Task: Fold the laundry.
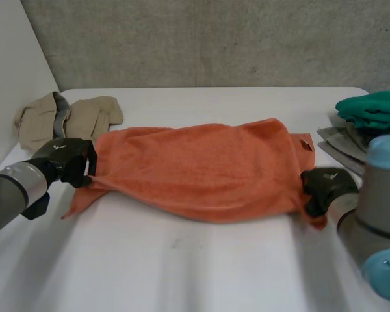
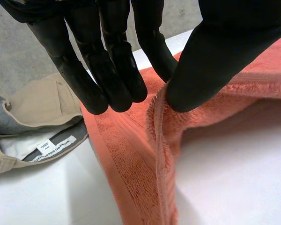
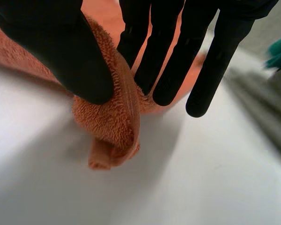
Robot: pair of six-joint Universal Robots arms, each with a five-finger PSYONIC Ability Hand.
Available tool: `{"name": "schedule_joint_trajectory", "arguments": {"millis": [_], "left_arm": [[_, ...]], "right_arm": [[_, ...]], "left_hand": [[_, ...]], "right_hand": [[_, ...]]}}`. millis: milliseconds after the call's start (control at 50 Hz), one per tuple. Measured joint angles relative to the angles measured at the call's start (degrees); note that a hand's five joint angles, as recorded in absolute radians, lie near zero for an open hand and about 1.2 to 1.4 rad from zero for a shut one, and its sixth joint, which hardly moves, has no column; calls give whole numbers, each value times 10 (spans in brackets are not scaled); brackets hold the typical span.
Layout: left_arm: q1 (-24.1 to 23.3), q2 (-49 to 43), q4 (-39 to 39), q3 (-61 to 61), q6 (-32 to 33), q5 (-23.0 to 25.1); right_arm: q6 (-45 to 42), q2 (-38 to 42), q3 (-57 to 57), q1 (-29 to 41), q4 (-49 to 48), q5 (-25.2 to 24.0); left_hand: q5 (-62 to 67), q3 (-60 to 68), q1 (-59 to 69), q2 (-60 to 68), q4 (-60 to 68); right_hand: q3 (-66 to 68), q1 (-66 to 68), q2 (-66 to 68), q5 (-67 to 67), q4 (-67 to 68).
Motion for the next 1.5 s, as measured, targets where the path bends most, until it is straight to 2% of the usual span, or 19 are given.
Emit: {"name": "schedule_joint_trajectory", "arguments": {"millis": [40,120,180,260,320,420,520,640,700,760,840,900,960,1060,1220,1380,1500], "left_arm": [[1,9,-12,0,7,1],[6,58,-82,-1,62,2],[10,93,-144,-3,123,2],[11,110,-212,-6,201,2],[7,96,-246,-9,253,0],[-12,34,-263,9,305,-11],[-46,-43,-242,88,306,-48],[-72,-96,-171,265,255,-106],[-77,-105,-111,366,213,-128],[-79,-102,-23,482,149,-149],[-80,-90,48,562,92,-161],[-81,-81,70,578,78,-165],[-82,-72,78,563,80,-167],[-76,-54,83,483,94,-167],[-55,-34,100,264,92,-152],[-42,-76,157,66,97,-119],[-28,-123,192,-3,131,-93]], "right_arm": [[-13,-19,-4,-6,8,0],[-100,-78,-30,-47,84,-37],[-195,-97,-55,-83,186,-83],[-314,-94,-83,-115,328,-119],[-388,-79,-99,-123,416,-125],[-457,-44,-131,-112,467,-107],[-462,-2,-210,-79,424,-79],[-410,31,-367,-49,304,-48],[-370,36,-449,-42,209,-32],[-319,34,-518,-38,63,-20],[-279,25,-541,-30,-95,-26],[-267,20,-532,-23,-158,-38],[-262,18,-515,-15,-182,-50],[-258,21,-475,-12,-158,-58],[-227,32,-346,-21,-112,-65],[-201,70,-190,-31,-107,-82],[-203,92,-114,-44,-107,-85]], "left_hand": [[0,0,0,0,0],[0,0,0,0,0],[0,0,0,0,0],[0,0,0,0,0],[0,0,0,0,0],[0,0,0,0,0],[0,0,0,0,0],[0,1,0,0,0],[0,1,0,0,0],[0,1,0,0,0],[0,1,0,0,0],[9,1,0,0,0],[10,1,0,0,0],[10,1,0,0,0],[10,1,0,0,0],[10,1,0,0,1],[10,1,0,0,1]], "right_hand": [[2,0,0,0,2],[3,0,0,1,3],[3,0,0,13,3],[3,0,0,19,3],[3,0,0,20,3],[3,0,0,20,3],[3,0,0,23,3],[4,0,0,26,3],[5,7,0,26,4],[5,13,0,26,4],[5,14,0,27,4],[5,14,0,28,5],[5,14,0,28,5],[5,14,0,28,5],[5,14,0,28,5],[5,14,0,28,5],[5,14,0,28,5]]}}
